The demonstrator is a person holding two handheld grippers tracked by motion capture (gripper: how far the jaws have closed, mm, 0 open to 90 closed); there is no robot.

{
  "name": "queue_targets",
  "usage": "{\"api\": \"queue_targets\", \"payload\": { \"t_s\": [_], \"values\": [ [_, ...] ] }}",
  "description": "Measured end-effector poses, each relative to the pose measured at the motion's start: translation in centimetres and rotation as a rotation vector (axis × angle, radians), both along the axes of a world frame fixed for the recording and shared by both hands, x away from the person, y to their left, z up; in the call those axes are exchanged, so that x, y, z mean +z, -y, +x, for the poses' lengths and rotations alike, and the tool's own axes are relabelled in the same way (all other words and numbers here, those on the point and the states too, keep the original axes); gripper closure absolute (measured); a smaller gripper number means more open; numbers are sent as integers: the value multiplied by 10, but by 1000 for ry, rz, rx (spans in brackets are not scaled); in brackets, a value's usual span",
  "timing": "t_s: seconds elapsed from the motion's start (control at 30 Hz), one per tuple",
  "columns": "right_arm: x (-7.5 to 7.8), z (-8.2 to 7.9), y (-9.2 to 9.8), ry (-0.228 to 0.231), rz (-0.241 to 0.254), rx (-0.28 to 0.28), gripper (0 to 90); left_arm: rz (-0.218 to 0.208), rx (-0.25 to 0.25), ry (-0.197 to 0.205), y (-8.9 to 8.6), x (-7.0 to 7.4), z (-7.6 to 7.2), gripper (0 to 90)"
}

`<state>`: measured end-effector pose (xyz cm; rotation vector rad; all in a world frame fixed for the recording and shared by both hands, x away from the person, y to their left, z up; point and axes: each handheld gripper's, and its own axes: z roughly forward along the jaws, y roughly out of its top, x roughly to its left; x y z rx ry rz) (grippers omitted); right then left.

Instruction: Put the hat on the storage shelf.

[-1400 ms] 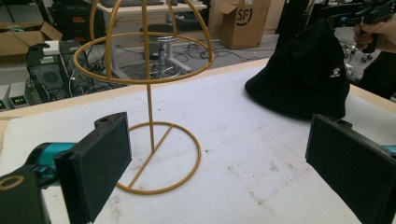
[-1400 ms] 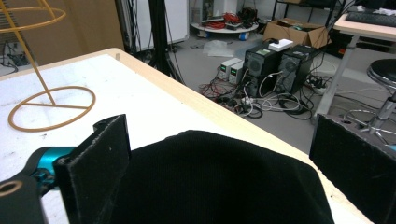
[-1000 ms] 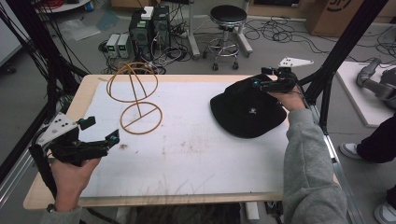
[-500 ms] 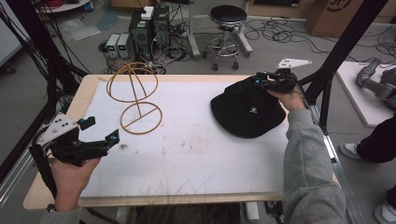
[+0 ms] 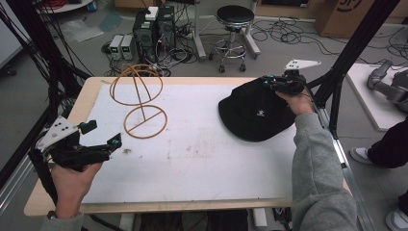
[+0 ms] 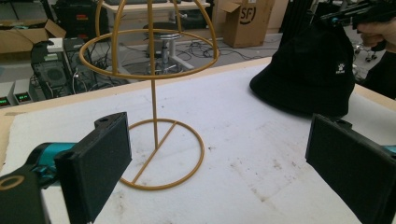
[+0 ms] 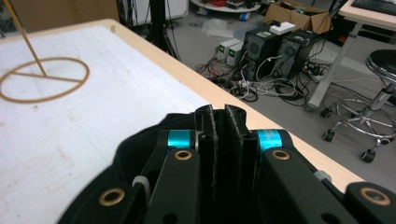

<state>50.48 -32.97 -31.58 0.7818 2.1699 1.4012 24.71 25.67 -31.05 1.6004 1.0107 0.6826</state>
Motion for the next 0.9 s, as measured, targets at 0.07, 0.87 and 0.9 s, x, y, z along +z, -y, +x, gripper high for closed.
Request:
{"api": "queue_targets", "payload": {
  "t_s": [0.07,0.87,0.9],
  "values": [
    [5,-4,2,4,16,-2,849,1,0,3,-1,0,0,73],
    [68,-63,-6,38,25,-10,853,1,5,-2,-4,0,-1,73],
    [71,-64,-8,40,23,-4,853,-2,4,-3,-4,0,-1,72]
  ]
}}
